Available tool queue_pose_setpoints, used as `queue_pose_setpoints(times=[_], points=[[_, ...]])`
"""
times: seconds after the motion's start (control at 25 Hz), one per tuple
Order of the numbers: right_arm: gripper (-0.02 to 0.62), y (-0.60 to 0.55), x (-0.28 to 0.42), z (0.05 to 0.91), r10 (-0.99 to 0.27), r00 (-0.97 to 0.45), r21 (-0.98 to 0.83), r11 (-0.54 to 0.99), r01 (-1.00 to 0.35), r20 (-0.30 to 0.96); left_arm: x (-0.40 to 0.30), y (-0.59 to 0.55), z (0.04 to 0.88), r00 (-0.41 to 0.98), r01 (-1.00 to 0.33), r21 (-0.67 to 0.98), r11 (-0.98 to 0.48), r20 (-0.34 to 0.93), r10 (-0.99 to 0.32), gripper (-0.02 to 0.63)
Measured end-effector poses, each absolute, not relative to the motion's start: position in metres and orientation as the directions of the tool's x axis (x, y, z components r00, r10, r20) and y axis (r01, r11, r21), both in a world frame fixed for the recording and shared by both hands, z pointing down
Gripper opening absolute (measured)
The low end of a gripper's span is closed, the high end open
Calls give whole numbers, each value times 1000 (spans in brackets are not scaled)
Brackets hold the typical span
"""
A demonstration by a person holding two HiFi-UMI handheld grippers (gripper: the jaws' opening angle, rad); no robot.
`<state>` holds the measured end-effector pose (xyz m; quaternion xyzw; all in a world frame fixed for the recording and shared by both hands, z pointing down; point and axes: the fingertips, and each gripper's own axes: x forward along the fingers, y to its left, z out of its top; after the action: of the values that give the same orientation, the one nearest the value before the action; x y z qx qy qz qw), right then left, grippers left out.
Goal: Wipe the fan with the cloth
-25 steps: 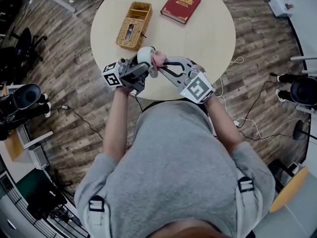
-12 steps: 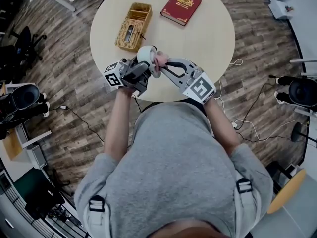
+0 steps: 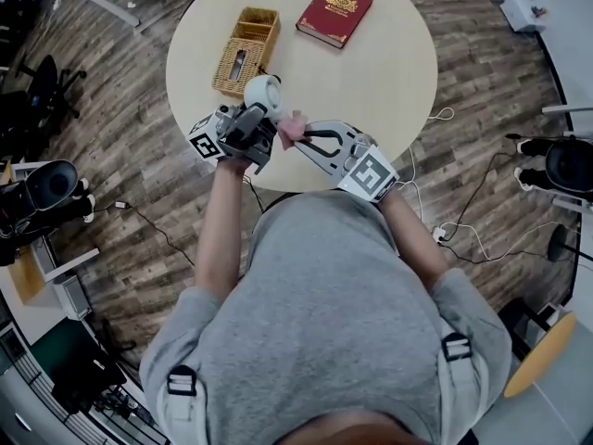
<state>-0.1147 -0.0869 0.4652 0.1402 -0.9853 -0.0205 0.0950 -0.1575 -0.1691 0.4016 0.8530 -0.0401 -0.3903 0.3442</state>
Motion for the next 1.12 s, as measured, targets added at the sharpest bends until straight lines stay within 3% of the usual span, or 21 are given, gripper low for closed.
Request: queue_pose_setpoints(times=[0.44,0.56,1.12], points=[[38,-95,-117,446,-315,-943,101,947,-305,111,-129,-168,422,762,157,663,-732,-553,-337,374],[38,-106,-103,455,-357,-919,128,932,-339,168,-128,-167,425,769,130,673,-728,-532,-355,374],[37,-105,-125,465,-395,-890,214,912,-350,230,-117,-185,441,785,-146,693,-706,-353,-509,374]])
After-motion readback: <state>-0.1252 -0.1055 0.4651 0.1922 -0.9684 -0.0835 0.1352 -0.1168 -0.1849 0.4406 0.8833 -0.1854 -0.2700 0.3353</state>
